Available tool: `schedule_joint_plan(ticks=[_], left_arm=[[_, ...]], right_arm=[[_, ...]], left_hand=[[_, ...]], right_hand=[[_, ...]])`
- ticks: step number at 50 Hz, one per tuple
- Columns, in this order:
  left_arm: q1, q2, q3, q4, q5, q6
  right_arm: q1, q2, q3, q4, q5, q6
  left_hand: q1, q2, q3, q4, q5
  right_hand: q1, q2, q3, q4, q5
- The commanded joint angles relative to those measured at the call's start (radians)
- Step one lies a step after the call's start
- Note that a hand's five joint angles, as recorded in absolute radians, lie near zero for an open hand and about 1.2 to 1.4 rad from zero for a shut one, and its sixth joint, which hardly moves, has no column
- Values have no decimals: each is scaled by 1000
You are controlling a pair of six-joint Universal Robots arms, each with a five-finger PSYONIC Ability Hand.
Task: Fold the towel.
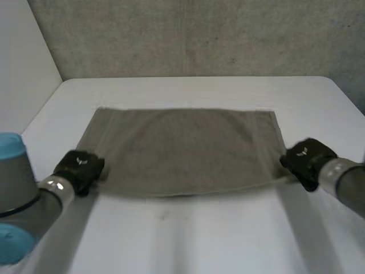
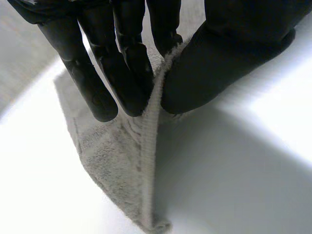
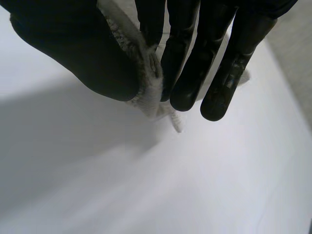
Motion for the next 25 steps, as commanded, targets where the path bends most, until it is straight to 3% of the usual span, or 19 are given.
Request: schedule_joint_plan(ticks=[1,6,11,16,19,21,25], left_arm=[[12,147,31,-393,4,87],[9,116,111,-316,4,87],[-1,-31,223,-161,-1,88],[-16,-233,432,44,-1,90],[-30,-290,499,83,0,91],[-45,-414,645,135,-7,93],[-50,-533,807,132,0,96]], right_arm=[[-18,-110,-4,269,3,-90],[-14,-90,-48,148,11,-81],[13,61,-133,-21,37,-55],[87,279,-309,-141,151,-18],[97,378,-407,-217,170,-17],[99,418,-450,-266,170,-17],[101,482,-518,-380,170,-18]], left_hand=[[195,178,179,178,182],[195,178,179,178,182],[195,178,179,178,182],[195,178,179,178,182],[195,178,179,178,182],[195,178,179,178,182],[195,178,179,178,182]], right_hand=[[434,215,208,202,219],[434,215,208,202,219],[434,215,208,202,219],[434,215,208,202,219],[434,215,208,202,219],[434,215,208,202,219],[434,215,208,202,219]])
